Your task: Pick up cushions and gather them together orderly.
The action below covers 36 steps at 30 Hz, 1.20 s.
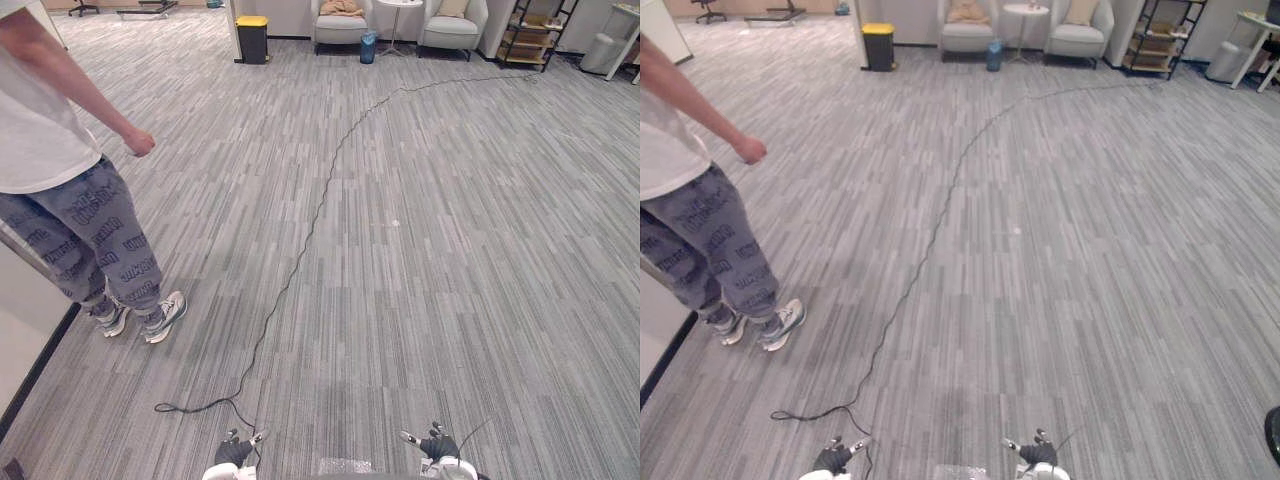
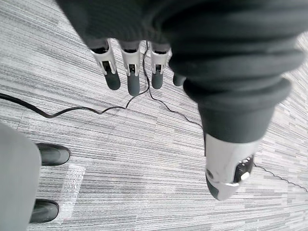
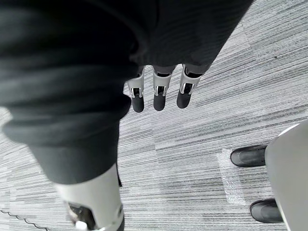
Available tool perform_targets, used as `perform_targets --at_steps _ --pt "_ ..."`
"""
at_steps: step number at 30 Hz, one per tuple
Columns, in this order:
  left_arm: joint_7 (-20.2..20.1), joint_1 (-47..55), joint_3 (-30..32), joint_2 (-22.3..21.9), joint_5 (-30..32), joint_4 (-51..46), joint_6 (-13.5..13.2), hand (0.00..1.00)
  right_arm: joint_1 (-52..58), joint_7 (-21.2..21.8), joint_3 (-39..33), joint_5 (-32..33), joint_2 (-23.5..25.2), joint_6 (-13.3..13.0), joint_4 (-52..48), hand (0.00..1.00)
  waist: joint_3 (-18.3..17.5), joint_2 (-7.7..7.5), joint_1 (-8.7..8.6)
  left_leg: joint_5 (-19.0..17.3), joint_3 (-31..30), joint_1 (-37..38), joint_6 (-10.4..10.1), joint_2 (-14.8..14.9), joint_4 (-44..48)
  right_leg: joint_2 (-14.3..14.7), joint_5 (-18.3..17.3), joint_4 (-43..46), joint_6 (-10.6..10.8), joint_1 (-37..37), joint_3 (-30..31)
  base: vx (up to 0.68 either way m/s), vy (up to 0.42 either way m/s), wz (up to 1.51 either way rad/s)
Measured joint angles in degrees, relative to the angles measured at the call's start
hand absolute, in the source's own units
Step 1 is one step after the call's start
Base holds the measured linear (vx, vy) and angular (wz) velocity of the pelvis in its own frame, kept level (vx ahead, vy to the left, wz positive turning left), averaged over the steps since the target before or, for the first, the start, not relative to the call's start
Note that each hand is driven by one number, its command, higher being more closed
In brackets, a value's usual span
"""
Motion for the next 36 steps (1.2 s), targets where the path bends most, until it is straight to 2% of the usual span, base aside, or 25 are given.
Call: perform_targets --at_steps 7,10,11,13,14,15,16,18,19,21,22,23,24,25,26,27,28,29,30,31,32,33,34,35,36 --pt "0.06 -1.01 0.0 0.58 -0.09 0.32 0.28 0.0 0.39 -0.03 -1.51 0.19 0.13 0.12 -0.17 0.0 0.92 -0.52 -0.09 0.0 -1.08 -1.18 -0.3 0.01 0.2 -0.14 -1.96 2.86 -0.53 -2.06 -1.23 0.0 -0.013 0.09" --pt "0.05 -1.07 0.09 0.78 -0.1 0.19 0.29 0.0 0.66 -0.02 -1.67 0.31 0.27 0.12 -0.18 0.0 1.08 -0.83 -0.05 -1.32 -1.52 -1.66 -1.64 0.0 1.34 -0.37 -4.21 5.74 -1.14 -3.1 -1.69 0.06 -0.009 0.09" --pt "0.01 -1.21 0.15 0.98 -0.12 0.12 0.3 0.0 0.65 -0.02 -1.67 0.64 0.4 0.12 -0.21 0.0 1.22 -1.15 -0.05 -2.43 -1.5 -2.82 -1.97 -0.17 3.47 -0.61 -4.68 6.61 -1.14 -3.6 -1.81 0.06 -0.008 0.12" --pt "0.02 -1.74 2.0 1.25 -0.3 -0.82 0.33 0.0 0.31 -0.04 -2.85 1.96 1.01 0.13 -0.41 0.0 2.59 -1.97 0.17 -7.65 0.02 -8.3 -2.88 -0.21 15.43 -0.97 -6.7 9.7 -1.92 -4.82 -2.02 0.06 -0.033 0.15" --pt "0.05 -1.74 2.61 1.3 -0.66 -1.29 0.33 0.0 0.23 -0.1 -3.64 1.99 1.34 0.13 -0.59 0.0 3.03 -2.22 0.19 -8.37 0.92 -9.42 -3.34 -0.12 18.5 -1.15 -7.1 10.41 -2.16 -4.9 -2.05 0.06 -0.074 0.12" --pt "0.07 -1.76 4.07 1.2 -1.24 -2.56 0.3 0.0 0.3 -0.24 -3.87 2.0 1.72 0.14 -1.07 0.0 3.79 -2.73 0.47 -9.63 3.6 -12.84 -4.68 0.19 25.78 -1.73 -7.96 11.41 -2.69 -4.91 -1.94 0.05 -0.061 -0.01" --pt "0.09 -1.85 4.78 1.0 -1.53 -3.37 0.25 0.0 0.06 -0.39 -3.83 2.03 1.96 0.12 -1.63 0.0 4.58 -2.32 1.16 -12.09 6.4 -15.95 -4.05 1.46 31.79 -1.76 -8.37 11.78 -3.08 -4.57 -1.83 0.05 -0.051 -0.08" --pt "0.06 -1.87 4.68 0.36 -1.77 -3.55 0.24 0.0 0.23 -0.52 -3.86 2.3 1.24 0.15 -1.7 0.0 4.55 -1.38 1.44 -13.95 8.11 -18.76 -3.95 4.45 33.31 -1.4 -9.18 11.87 -3.05 -4.42 -1.81 0.07 0.026 -0.03" --pt "0.0 -1.85 4.69 0.11 -2.3 -3.62 0.22 0.0 0.21 -0.66 -3.87 2.34 0.97 0.16 -1.75 0.0 4.45 -0.83 1.62 -13.83 8.07 -20.43 -4.15 5.67 31.85 -1.8 -9.75 11.84 -2.56 -4.33 -1.69 0.13 0.124 0.07" --pt "-0.09 -1.83 5.04 -0.37 -2.4 -4.58 0.19 0.0 0.2 -0.75 -3.8 2.35 0.78 0.17 -2.26 0.0 4.64 -0.47 2.01 -11.36 7.87 -22.96 -4.47 6.08 27.6 -3.32 -11.48 11.12 -1.77 -3.35 -0.93 0.19 0.196 0.0" --pt "0.02 -1.69 5.21 -0.84 -2.55 -4.88 -0.03 0.0 0.2 -0.8 -3.61 2.38 0.65 0.16 -2.8 0.0 4.37 -0.6 3.13 -5.99 8.93 -23.21 -4.22 5.26 24.77 -5.23 -12.23 9.81 -0.42 -2.44 0.29 0.3 0.277 -0.21" --pt "0.0 -1.56 5.11 -1.09 -2.7 -4.71 -0.1 0.0 -0.2 -0.8 -3.45 2.39 0.55 0.11 -2.87 0.0 3.6 -0.87 3.42 -7.51 9.62 -22.93 -2.81 4.06 24.71 -6.17 -12.32 8.51 -0.22 -2.39 1.82 0.45 0.327 -0.35" --pt "-0.09 -1.58 5.92 -1.19 -2.86 -4.84 -0.09 0.0 -0.83 -0.59 -3.47 2.34 1.3 0.14 -3.0 0.0 3.12 -0.66 3.46 -8.76 11.6 -23.24 -1.34 3.5 25.59 -7.01 -11.54 8.25 1.05 -1.98 3.19 0.37 0.228 -0.31" --pt "-0.1 -1.59 6.66 -1.33 -2.9 -4.9 -0.06 0.0 -0.98 -0.57 -3.51 2.29 1.97 0.13 -3.41 0.0 2.94 -1.01 3.62 -9.33 12.51 -22.92 -0.57 3.14 25.61 -7.56 -11.47 9.63 1.18 -2.52 4.02 0.49 0.252 -0.4" --pt "-0.06 -1.62 6.86 -1.38 -2.81 -5.35 0.03 0.0 -0.91 -0.4 -3.48 2.22 3.29 0.13 -4.09 0.0 2.95 -1.19 4.4 -10.24 14.03 -20.97 0.56 2.91 24.88 -8.06 -11.45 15.08 2.38 -4.4 5.4 0.46 0.238 -0.49" --pt "-0.05 -1.54 6.37 -1.36 -2.62 -5.32 0.27 0.0 -0.17 -0.27 -3.48 2.16 4.21 0.15 -5.32 0.0 2.93 -1.31 4.52 -11.06 14.6 -17.2 0.82 2.65 22.73 -8.1 -10.83 25.67 4.85 -7.79 6.63 0.54 0.271 -0.41" --pt "-0.06 -1.52 5.81 -1.24 -2.58 -5.33 0.31 0.0 0.22 -0.17 -3.48 2.15 4.33 0.05 -6.22 0.0 2.93 -1.3 4.49 -11.4 14.58 -15.61 0.87 2.55 21.91 -8.09 -10.06 30.78 6.47 -9.41 6.62 0.46 0.204 -0.24" --pt "-0.15 -1.73 3.95 -0.79 -2.39 -5.74 0.35 0.0 0.93 -0.02 -3.41 2.15 4.4 -0.03 -8.2 0.0 3.1 -1.52 4.35 -12.8 14.24 -11.37 1.21 2.29 20.17 -8.46 -6.55 45.8 10.67 -15.12 6.49 0.44 0.167 -0.04" --pt "-0.23 -1.82 3.71 -0.69 -2.28 -5.9 0.34 0.0 0.91 0.08 -3.34 2.14 4.39 -0.17 -8.39 0.0 3.21 -1.46 4.22 -13.49 14.09 -9.53 1.24 2.16 19.77 -8.76 -6.43 52.39 9.78 -17.5 5.89 0.42 0.12 0.0" --pt "-0.21 -1.89 3.72 -0.78 -2.29 -5.89 0.35 0.0 0.97 0.2 -3.25 2.14 4.39 -0.22 -9.23 0.0 3.26 -1.53 3.63 -13.95 13.78 -5.57 1.11 2.09 18.02 -9.02 -7.17 60.16 7.43 -21.12 3.65 0.35 0.07 0.05" --pt "-0.23 -1.88 3.79 -0.96 -2.3 -5.89 0.35 0.0 1.06 0.33 -3.18 2.15 4.45 -0.27 -9.94 0.0 3.28 -1.53 3.06 -13.95 13.49 -3.37 1.12 2.16 16.62 -9.12 -7.96 62.3 6.05 -22.7 1.78 0.43 0.035 0.09" --pt "-0.26 -2.27 4.18 -1.72 -2.34 -5.83 0.34 0.0 0.92 0.71 -3.13 2.28 4.44 -0.82 -10.5 0.0 3.52 -1.37 2.46 -14.02 13.13 0.73 1.18 2.54 13.96 -8.74 -10.07 62.48 3.17 -25.61 -1.91 0.45 0.004 0.11" --pt "-0.35 -2.89 4.11 -2.34 -2.34 -5.64 0.34 0.0 0.06 1.07 -3.15 2.41 4.03 -1.19 -10.12 0.0 4.0 -1.08 2.12 -14.02 13.1 3.88 1.17 3.22 12.08 -8.15 -12.13 58.18 1.58 -27.29 -5.53 0.52 -0.02 0.16" --pt "-0.47 -3.36 3.9 -2.65 -2.34 -5.14 0.27 0.0 -0.56 1.4 -3.09 2.45 3.55 -1.2 -9.44 0.0 4.09 -0.77 1.76 -14.03 13.09 5.54 1.14 4.29 11.4 -6.75 -12.16 48.99 0.65 -28.71 -9.17 0.49 -0.049 0.3" --pt "-0.74 -4.36 2.84 -2.63 -2.32 -4.59 0.29 0.0 -1.39 1.54 -2.92 2.51 3.18 -1.21 -8.54 0.0 4.28 -0.75 1.34 -14.03 12.33 6.71 1.14 5.25 11.23 -4.79 -9.23 36.51 -0.63 -29.86 -11.4 0.53 -0.081 0.37"
